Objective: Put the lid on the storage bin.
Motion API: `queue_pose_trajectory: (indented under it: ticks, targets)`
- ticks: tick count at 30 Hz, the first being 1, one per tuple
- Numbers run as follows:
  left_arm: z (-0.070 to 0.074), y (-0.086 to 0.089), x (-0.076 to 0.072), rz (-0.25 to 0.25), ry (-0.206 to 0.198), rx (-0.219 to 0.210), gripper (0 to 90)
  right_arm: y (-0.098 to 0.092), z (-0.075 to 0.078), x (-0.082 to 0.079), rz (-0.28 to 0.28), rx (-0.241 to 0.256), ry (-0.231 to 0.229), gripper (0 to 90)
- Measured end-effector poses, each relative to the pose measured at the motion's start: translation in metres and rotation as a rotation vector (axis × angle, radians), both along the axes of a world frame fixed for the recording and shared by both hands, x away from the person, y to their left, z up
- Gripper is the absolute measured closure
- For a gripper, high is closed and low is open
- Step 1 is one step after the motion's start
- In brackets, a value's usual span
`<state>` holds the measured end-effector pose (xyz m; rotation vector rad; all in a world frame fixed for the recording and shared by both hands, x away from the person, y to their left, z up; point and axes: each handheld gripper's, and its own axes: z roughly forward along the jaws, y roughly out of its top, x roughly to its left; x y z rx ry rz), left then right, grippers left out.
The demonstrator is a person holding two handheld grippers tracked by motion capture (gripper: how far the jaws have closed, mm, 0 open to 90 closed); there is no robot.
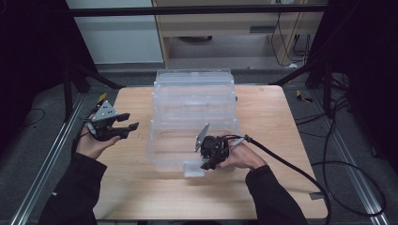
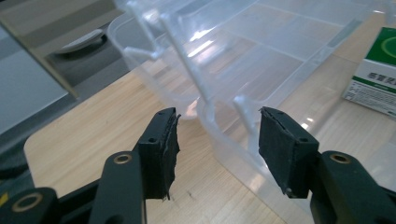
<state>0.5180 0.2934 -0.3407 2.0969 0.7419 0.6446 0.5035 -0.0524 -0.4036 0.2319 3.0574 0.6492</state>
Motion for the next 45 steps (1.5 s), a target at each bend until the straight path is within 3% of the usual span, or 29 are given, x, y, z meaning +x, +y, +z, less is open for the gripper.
queue_pose_trajectory:
  ticks: [3, 5, 11, 13, 21, 36, 45]
  targets:
    - [0.01, -0.005, 0.004, -0.056, 0.001, -0.002, 46.5, 0.0, 0.0, 0.001, 0.007, 0.001, 0.0, 67.5]
    - [0.016, -0.009, 0.007, -0.084, -0.002, 0.027, 46.7, 0.0, 0.0, 0.0, 0.003, -0.002, 0.003, 67.5]
    - [0.027, -0.02, 0.014, -0.173, 0.0, 0.056, 44.9, 0.0, 0.0, 0.001, 0.01, -0.001, 0.005, 67.6]
    - [0.03, -0.024, 0.016, -0.194, -0.001, 0.048, 44.8, 0.0, 0.0, 0.001, 0.011, -0.001, 0.005, 67.6]
    - [0.045, -0.04, 0.027, -0.286, -0.016, 0.087, 44.1, 0.0, 0.0, 0.001, 0.012, -0.004, 0.01, 67.8]
    - [0.055, -0.069, 0.055, -0.362, 0.002, 0.17, 45.6, 0.0, 0.0, 0.002, 0.021, -0.001, 0.011, 67.9]
    - [0.06, -0.08, 0.07, -0.357, -0.01, 0.23, 45.6, 0.0, 0.0, 0.003, 0.024, 0.001, 0.012, 67.9]
